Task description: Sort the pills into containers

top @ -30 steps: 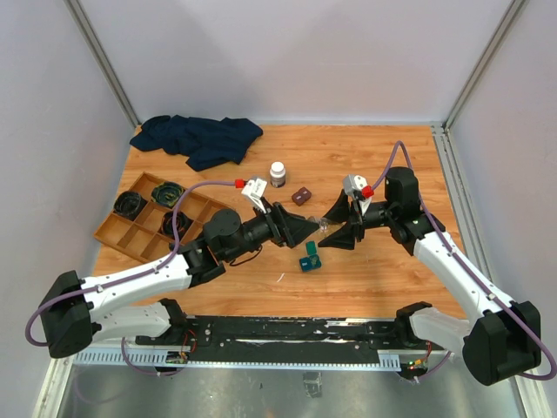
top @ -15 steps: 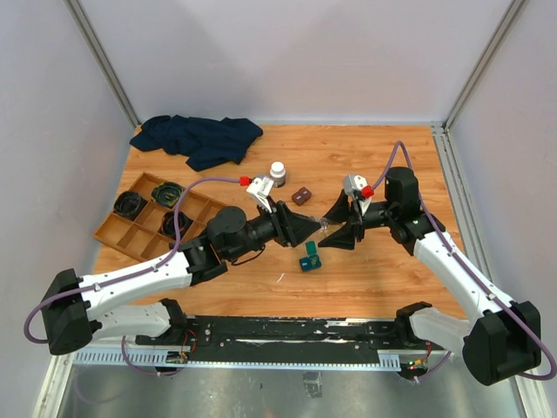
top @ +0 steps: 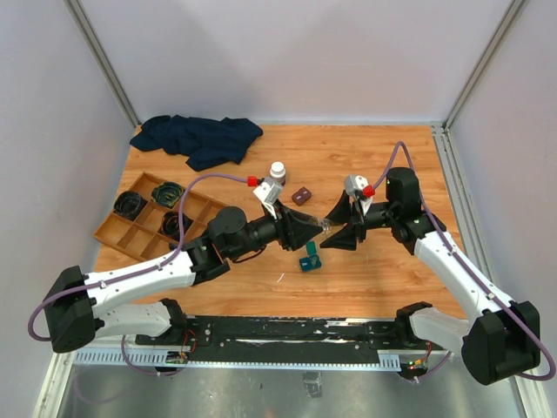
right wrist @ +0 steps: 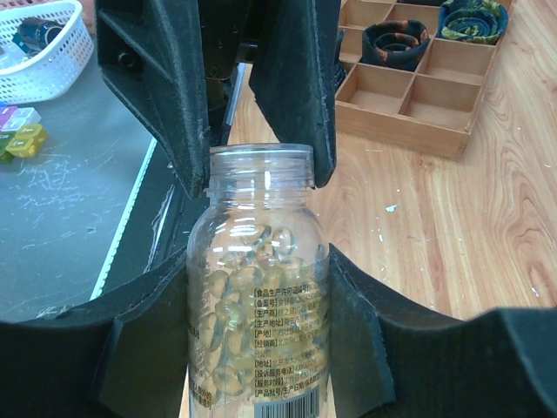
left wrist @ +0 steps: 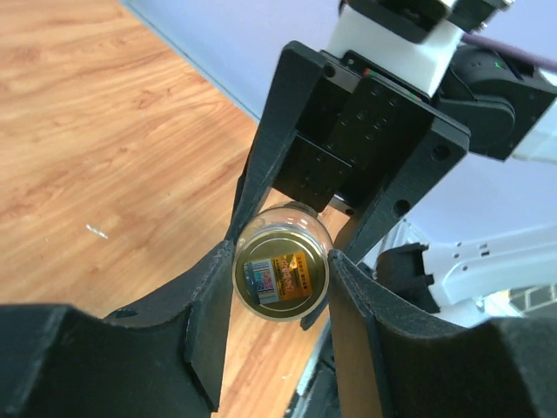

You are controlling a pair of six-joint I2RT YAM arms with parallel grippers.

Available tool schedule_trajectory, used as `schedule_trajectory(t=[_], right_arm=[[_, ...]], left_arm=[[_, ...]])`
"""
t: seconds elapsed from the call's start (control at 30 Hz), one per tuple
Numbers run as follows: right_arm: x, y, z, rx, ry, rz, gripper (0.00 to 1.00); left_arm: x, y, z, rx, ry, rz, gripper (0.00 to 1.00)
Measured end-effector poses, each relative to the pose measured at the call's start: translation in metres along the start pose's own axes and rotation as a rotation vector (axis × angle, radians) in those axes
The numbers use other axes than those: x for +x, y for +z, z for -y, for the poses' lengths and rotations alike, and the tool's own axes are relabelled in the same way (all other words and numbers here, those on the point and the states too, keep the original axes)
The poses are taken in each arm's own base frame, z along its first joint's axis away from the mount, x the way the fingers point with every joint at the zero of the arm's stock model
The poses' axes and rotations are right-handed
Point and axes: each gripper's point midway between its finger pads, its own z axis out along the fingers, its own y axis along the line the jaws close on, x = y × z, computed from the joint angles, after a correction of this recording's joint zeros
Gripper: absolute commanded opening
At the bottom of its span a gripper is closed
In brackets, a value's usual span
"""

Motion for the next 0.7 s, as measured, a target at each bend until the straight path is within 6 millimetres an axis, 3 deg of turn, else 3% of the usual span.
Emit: schedule_trajectory(t=[0.1,0.4,0.53,0.7], right_arm=[[-0.0002,0.0001,-0.0028,-0.015,0.002,0.003,0.01],[-0.0016,0.0002,-0.0055,-0.029,-0.008,0.009,0.01],[-0.0017,0.0002,-0.0056,-0.028,-0.008,0.009,0.01],[-0.0018,0.0001,-0.0058,-0.029,-0.008,0.009,0.00]], left_arm=[[0.0019,-0.0014,0.0044,0.076,0.124,0.001,0.13],[0.0056,-0.0092,0.0037,0.312,0.399,-0.007,0.16],[0.0068,-0.0086,0.0044,0.368,0.450,-0.006,0.29],[0.0056,-0.0071,0.0050,0.375,0.450,-0.005,0.57]])
